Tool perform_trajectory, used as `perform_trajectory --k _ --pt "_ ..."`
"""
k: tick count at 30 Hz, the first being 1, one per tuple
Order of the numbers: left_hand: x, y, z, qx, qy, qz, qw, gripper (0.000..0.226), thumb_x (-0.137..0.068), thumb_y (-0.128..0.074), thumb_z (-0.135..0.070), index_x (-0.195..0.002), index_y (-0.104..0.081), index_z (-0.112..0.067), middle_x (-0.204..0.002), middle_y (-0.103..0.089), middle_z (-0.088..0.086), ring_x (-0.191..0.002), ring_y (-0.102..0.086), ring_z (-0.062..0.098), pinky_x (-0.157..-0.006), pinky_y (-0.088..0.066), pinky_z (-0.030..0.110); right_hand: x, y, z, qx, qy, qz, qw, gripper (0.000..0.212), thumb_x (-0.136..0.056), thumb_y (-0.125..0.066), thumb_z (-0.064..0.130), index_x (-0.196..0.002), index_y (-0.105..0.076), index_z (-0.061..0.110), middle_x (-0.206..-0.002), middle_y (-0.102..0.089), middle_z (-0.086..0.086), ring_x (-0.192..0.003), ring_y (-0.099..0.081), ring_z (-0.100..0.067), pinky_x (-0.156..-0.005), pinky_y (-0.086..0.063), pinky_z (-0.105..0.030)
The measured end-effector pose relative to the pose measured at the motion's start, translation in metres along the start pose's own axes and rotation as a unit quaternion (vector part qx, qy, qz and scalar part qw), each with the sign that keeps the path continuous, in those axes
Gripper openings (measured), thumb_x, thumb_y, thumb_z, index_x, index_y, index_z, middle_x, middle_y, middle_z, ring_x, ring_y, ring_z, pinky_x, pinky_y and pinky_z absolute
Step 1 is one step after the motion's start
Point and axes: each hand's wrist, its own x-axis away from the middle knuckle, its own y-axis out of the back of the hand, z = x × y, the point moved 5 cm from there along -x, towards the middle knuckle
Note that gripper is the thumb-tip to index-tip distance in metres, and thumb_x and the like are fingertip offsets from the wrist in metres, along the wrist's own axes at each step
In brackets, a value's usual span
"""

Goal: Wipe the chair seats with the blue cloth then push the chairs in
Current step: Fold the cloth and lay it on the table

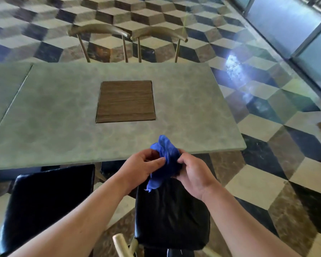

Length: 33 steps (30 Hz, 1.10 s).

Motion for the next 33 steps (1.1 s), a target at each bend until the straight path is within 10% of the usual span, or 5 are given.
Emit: perform_trajectory --k 6,14,20,26,33 --pt "0.0 -0.005 -0.028 -0.299 -0.118 -0.068 0.945 0.008 -0.082 -0.067 -0.043 -0.082 -0.063 -0.036 -0.079 -0.066 -0.015 -0.071 -0.06 0.003 -0.067 -0.051 0.033 -0.003 -0.008 0.006 0.088 0.015 0.04 0.995 0.038 -0.094 -0.072 0.039 -0.121 -0.072 0.012 -0.116 -0.075 -0.016 -0.103 -0.073 -0.03 -0.081 -0.055 -0.035" --pt "0.003 0.017 -0.028 -0.307 -0.112 -0.113 0.938 0.009 -0.094 -0.068 -0.036 -0.085 -0.067 -0.037 -0.069 -0.068 -0.017 -0.064 -0.061 0.006 -0.06 -0.051 0.035 -0.016 0.007 0.014 0.249 0.031 -0.054 0.966 0.028 -0.069 -0.067 0.024 -0.096 -0.066 0.015 -0.079 -0.071 -0.004 -0.074 -0.067 -0.014 -0.067 -0.052 -0.032" --pt "0.002 0.062 -0.047 -0.192 -0.095 -0.213 0.953 0.011 -0.088 -0.056 -0.032 -0.086 -0.066 -0.035 -0.074 -0.069 -0.023 -0.066 -0.06 -0.001 -0.058 -0.042 0.031 -0.018 0.045 0.033 0.45 0.073 -0.166 0.875 0.02 -0.07 -0.05 0.019 -0.069 -0.065 0.033 -0.054 -0.061 0.02 -0.048 -0.053 -0.002 -0.042 -0.035 -0.015" --pt "-0.002 0.115 -0.044 -0.098 -0.028 -0.248 0.963 0.026 -0.079 -0.047 -0.036 -0.09 -0.069 -0.028 -0.081 -0.067 0.005 -0.077 -0.058 0.025 -0.077 -0.053 0.058 -0.019 0.085 0.04 0.211 -0.005 -0.257 0.943 0.025 -0.087 -0.047 0.005 -0.085 -0.07 0.013 -0.082 -0.071 -0.006 -0.074 -0.069 -0.027 -0.056 -0.061 -0.036" --pt "-0.006 0.114 -0.02 0.033 0.037 -0.228 0.973 0.02 -0.099 -0.063 -0.021 -0.119 -0.064 -0.027 -0.115 -0.072 0.014 -0.104 -0.07 0.03 -0.082 -0.061 0.051 -0.028 0.072 0.048 0.027 -0.035 -0.176 0.983 0.033 -0.096 -0.046 0.001 -0.115 -0.063 0.022 -0.107 -0.063 -0.007 -0.086 -0.058 -0.019 -0.063 -0.046 -0.032"
